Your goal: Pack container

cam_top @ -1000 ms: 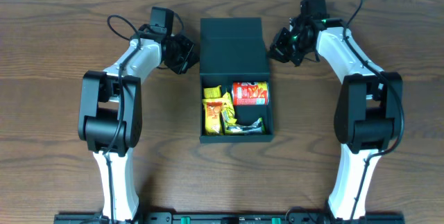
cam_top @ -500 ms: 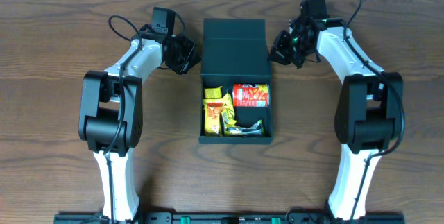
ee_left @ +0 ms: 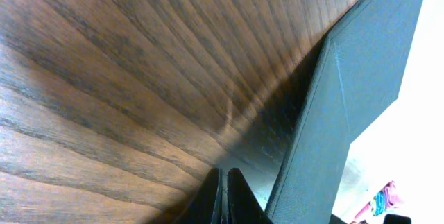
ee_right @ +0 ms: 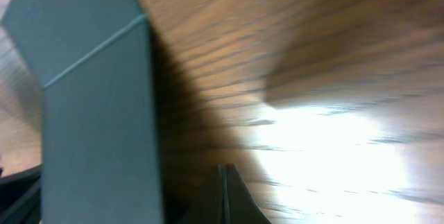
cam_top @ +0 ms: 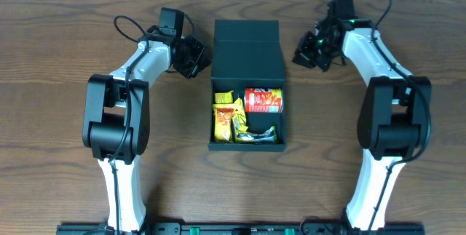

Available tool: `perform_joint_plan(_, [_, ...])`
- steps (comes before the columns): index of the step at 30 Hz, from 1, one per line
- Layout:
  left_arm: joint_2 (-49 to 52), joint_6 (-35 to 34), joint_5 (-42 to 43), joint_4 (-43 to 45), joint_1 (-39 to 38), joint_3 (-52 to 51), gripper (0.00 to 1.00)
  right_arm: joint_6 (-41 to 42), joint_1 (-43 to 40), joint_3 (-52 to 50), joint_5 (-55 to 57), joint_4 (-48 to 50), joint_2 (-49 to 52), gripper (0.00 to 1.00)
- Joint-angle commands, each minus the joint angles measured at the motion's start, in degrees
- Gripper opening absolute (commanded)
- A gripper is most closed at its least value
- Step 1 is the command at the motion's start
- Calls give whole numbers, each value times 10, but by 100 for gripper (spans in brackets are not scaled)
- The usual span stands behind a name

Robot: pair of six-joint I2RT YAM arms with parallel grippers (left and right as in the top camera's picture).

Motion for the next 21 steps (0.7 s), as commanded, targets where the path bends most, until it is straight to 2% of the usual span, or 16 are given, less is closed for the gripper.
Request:
perform_joint_plan(1, [6,11,-19,-3,-2,6,6,-3,7,1,15,-2,4,1])
perform_joint_plan(12, [6,11,-28,-3,-3,6,6,-3,47,1,20,10,24,1])
perform_joint_plan(21, [6,3,-28,19,-5,6,6,23,48,1,-25,55,26,1])
